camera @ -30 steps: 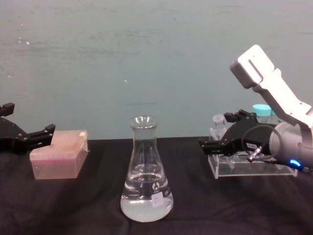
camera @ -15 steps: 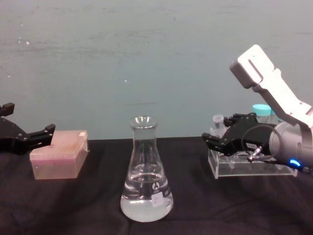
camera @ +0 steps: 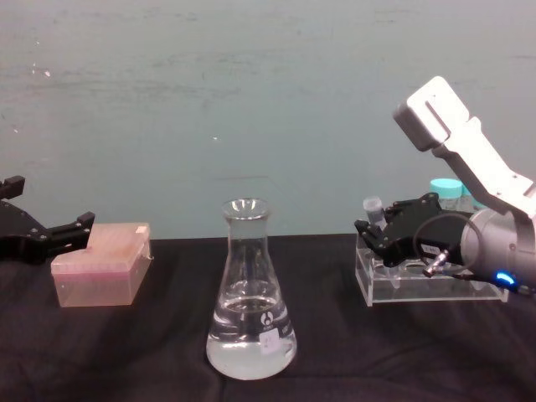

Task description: Pour the liquid from the test tube into the beaker using one hand.

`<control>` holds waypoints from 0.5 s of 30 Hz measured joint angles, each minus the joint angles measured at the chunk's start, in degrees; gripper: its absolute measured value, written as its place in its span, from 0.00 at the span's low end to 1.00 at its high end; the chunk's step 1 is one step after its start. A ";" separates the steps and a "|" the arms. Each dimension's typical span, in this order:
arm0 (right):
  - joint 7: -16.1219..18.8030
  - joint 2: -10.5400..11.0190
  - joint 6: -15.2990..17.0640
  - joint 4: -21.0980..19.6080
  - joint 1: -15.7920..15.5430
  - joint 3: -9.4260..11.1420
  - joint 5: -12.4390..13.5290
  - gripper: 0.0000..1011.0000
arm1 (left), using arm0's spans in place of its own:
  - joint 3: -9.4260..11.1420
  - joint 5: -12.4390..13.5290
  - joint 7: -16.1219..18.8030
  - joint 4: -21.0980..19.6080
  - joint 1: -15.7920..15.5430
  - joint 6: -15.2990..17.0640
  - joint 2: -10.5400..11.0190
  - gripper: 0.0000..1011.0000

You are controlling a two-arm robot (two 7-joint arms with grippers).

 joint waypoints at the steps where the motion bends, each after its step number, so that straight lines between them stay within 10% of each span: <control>1: 0.01 0.00 0.00 0.00 0.00 0.00 0.00 0.21 | 0.00 0.00 0.00 0.00 0.00 0.00 0.00 0.99; 15: 0.01 0.00 0.00 0.00 0.00 0.00 0.00 0.21 | 0.00 0.00 0.00 0.00 0.00 0.00 0.00 0.99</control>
